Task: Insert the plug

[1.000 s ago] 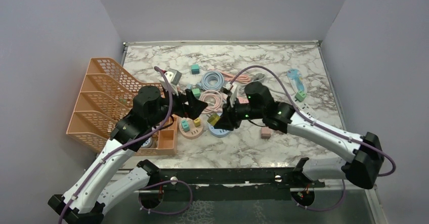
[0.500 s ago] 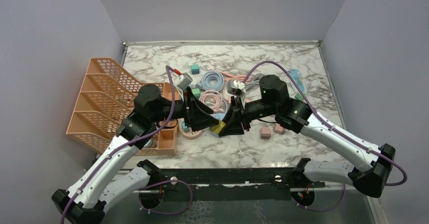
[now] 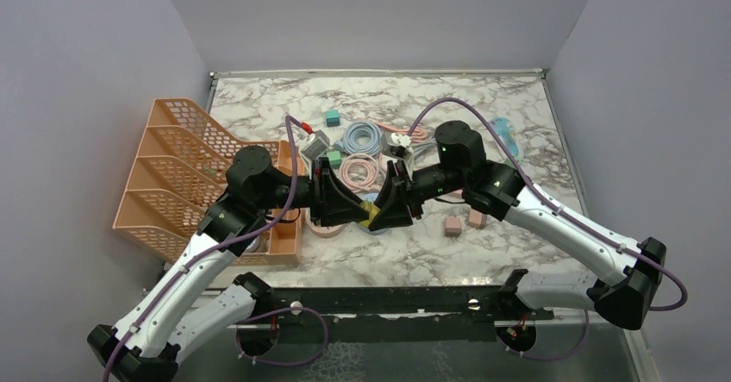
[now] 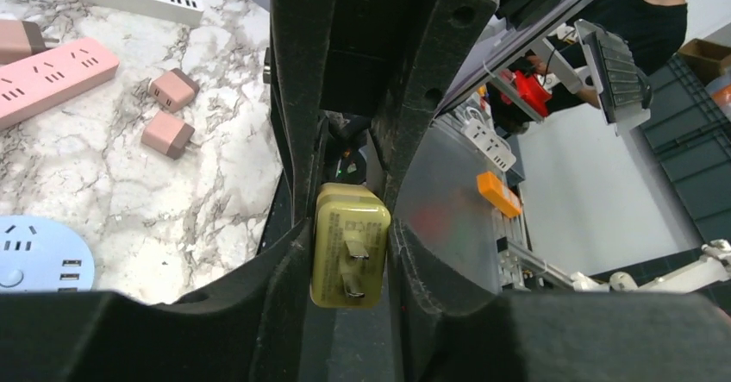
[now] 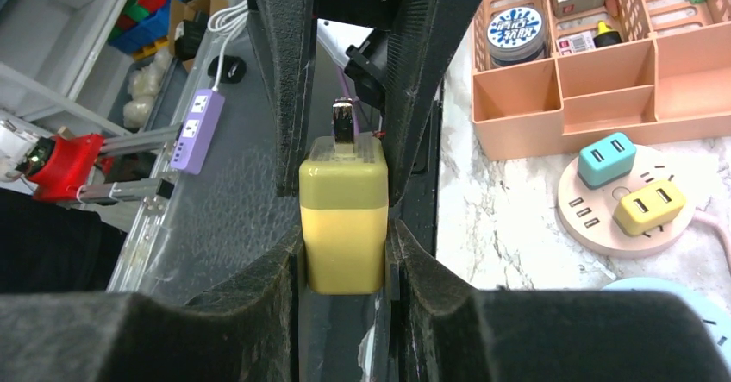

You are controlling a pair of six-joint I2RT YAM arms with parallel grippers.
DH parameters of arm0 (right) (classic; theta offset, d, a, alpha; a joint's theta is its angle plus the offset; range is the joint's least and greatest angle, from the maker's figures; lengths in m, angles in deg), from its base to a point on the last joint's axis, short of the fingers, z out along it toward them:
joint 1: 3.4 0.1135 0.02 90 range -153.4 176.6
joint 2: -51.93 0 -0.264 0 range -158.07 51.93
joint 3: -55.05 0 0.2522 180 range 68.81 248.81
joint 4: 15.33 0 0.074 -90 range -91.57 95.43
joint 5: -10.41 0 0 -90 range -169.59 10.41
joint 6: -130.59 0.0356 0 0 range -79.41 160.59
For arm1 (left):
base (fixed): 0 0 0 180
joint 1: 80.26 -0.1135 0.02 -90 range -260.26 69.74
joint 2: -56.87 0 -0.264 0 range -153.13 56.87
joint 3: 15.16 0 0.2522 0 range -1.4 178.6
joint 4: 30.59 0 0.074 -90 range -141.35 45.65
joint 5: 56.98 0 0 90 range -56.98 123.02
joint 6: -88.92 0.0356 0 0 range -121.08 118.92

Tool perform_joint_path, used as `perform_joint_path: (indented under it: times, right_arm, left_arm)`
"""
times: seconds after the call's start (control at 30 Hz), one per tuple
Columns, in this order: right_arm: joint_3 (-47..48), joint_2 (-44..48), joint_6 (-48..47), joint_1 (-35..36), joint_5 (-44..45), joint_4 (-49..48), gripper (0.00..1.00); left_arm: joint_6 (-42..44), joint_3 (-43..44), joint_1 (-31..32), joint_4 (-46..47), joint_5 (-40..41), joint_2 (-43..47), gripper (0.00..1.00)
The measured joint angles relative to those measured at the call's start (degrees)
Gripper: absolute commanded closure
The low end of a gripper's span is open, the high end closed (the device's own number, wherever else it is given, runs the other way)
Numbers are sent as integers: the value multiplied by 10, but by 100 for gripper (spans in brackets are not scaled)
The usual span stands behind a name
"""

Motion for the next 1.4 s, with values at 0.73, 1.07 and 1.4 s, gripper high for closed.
perform_joint_path:
  times: [0.73,1.07,1.4]
  right_arm:
    - [-146,104,291,-2,194,-281,41]
    - [-164,78,447,-3,304,-490,42]
    - [-165,30,515,-3,362,-563,53]
  left_arm:
    - [-125,34,2,23,170,-20,100]
    - [-220,100,1,59,279,-42,100]
    - [-265,100,1,68,313,-53,100]
